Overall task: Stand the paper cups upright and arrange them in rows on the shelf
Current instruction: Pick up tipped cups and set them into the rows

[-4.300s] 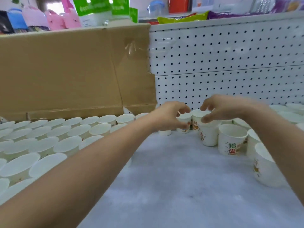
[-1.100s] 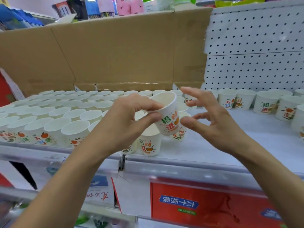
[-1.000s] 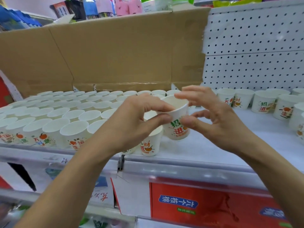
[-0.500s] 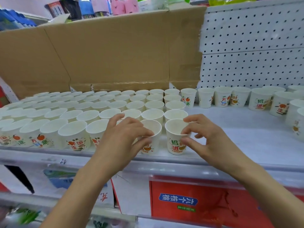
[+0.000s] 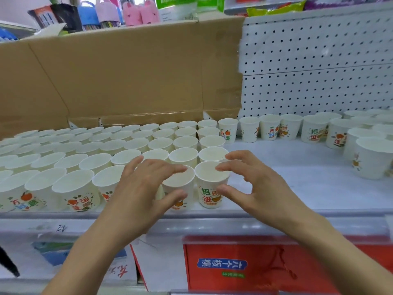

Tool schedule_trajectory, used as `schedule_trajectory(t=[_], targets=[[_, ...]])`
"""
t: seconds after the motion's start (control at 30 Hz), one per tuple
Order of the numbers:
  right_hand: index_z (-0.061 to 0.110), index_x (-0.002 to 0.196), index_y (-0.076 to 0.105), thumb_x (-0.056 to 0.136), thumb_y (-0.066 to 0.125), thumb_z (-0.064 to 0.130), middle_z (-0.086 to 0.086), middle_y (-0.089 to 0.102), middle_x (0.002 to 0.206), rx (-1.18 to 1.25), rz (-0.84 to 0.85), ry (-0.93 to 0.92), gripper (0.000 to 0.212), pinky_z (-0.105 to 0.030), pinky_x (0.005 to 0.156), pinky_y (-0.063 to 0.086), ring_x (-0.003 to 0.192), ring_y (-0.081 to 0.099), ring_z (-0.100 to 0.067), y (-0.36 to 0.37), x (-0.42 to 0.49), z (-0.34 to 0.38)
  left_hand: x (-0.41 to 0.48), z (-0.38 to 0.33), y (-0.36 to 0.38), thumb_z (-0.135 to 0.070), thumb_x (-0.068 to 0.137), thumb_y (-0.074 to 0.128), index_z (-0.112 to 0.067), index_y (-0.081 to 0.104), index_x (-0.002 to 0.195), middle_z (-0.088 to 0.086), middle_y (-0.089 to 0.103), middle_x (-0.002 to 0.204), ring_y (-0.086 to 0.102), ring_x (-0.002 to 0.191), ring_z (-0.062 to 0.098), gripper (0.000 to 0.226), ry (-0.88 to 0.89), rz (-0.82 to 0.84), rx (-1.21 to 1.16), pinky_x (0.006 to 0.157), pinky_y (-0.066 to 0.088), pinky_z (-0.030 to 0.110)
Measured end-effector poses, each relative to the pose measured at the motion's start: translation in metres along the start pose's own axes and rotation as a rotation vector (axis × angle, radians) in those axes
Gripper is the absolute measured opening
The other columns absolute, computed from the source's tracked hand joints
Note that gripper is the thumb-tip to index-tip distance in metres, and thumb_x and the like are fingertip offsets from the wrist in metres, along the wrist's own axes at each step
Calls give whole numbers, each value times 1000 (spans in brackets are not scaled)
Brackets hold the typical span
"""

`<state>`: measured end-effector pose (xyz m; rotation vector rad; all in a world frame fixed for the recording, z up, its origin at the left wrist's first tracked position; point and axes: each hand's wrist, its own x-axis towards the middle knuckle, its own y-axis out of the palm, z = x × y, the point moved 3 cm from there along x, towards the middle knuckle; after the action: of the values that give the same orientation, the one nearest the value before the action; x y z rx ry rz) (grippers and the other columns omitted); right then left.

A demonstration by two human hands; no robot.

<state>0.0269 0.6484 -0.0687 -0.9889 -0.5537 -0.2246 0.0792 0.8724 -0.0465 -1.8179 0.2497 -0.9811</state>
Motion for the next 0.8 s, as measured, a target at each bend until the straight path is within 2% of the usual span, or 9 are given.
schedule_trajectory(t=[0.1,0.2,0.27,0.33,0.43,0.5,0.6,0.67,0.8], targets=[[43,124,54,84,54,57,22,40,135,-21,-9,21,43,-34,92,49,122,43,2,-17,-5,-8,14,-16,-8,-73,79,43,-52,46,126,-33,47,126,42,124,-1,51,38,-1,-108,107,32,34],[43,118,58,82,53,58,24,45,130,-65,30,68,39,-32,94,45,121,41,5,-51,-9,-31,41,-40,-12,-69,77,49,-56,49,119,-41,45,125,37,122,-14,44,141,55,-216,91,42,20],[41,111,62,81,52,58,23,52,122,-126,50,92,36,-35,96,45,117,47,1,-86,-11,-53,63,-59,-12,-73,78,47,-54,51,120,-39,47,125,37,120,-18,46,243,129,-237,84,41,13],[39,106,65,83,57,48,21,59,113,-197,14,155,26,-38,96,45,108,54,-3,-130,-13,-83,91,-84,-6,-73,78,49,-50,52,122,-37,49,123,41,117,-16,49,328,210,-232,88,36,8],[40,102,66,88,62,32,16,65,106,-296,-1,298,17,-41,92,48,97,58,-3,-198,-9,-130,144,-130,16,-60,79,58,-45,50,126,-34,49,116,44,104,-17,50,400,339,-195,83,35,3],[42,98,65,88,65,25,12,67,104,-330,89,409,19,-42,92,50,95,61,-4,-231,-4,-156,183,-165,41,-53,82,62,-40,52,128,-28,53,116,49,100,-12,49,417,402,-225,87,40,8],[40,102,68,82,72,27,14,68,103,-295,191,498,24,-38,91,52,97,63,-4,-264,-7,-188,227,-212,91,-52,80,67,-32,52,130,-17,57,120,55,107,2,55,369,460,-346,97,47,32],[41,110,64,73,78,39,19,65,110,-342,279,547,39,-31,91,50,100,58,3,-281,-17,-202,241,-238,125,-56,76,70,-28,45,136,-10,55,128,55,111,8,70,296,511,-394,100,45,36],[48,122,50,56,73,66,25,54,118,-425,346,617,72,-30,95,45,106,51,5,-296,-42,-223,248,-274,166,-68,63,74,-28,27,144,-6,41,143,46,123,15,102,190,547,-428,103,42,41]])
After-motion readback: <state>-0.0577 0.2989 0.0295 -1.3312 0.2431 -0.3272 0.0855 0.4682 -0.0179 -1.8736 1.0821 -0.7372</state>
